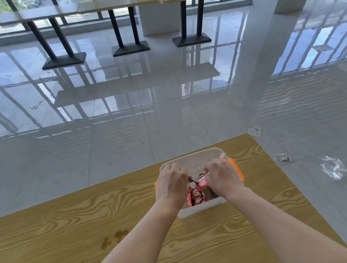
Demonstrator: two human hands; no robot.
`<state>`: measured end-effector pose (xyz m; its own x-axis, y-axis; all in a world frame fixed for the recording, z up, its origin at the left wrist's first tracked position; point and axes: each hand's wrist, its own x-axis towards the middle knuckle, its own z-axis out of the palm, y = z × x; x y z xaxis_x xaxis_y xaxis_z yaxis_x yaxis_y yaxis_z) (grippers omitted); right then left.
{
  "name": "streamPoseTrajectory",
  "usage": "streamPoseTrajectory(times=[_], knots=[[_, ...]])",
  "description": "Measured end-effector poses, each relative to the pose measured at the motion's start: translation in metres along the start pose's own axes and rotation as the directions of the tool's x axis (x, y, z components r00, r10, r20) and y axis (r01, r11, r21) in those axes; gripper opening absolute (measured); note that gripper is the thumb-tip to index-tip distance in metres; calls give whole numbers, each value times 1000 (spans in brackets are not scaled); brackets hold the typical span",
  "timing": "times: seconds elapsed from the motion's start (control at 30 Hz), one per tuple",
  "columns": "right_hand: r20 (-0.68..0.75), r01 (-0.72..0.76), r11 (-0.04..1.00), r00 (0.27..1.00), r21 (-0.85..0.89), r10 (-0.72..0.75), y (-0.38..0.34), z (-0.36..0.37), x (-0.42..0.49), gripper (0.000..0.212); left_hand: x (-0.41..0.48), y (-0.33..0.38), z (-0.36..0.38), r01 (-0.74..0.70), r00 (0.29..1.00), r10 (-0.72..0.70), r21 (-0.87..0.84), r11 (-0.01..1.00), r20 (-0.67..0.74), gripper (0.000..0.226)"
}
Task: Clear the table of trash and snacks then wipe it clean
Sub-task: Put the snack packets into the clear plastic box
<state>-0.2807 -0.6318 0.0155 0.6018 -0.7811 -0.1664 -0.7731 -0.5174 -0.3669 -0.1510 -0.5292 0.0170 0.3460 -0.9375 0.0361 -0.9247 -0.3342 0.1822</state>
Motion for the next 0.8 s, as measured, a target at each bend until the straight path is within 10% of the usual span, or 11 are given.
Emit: streamPoseTrajectory(times=[0.8], knots=[[-98, 172, 984, 981, 43, -168, -61, -22, -58, 27, -112, -47, -50, 165, 977, -174, -80, 983, -123, 36]])
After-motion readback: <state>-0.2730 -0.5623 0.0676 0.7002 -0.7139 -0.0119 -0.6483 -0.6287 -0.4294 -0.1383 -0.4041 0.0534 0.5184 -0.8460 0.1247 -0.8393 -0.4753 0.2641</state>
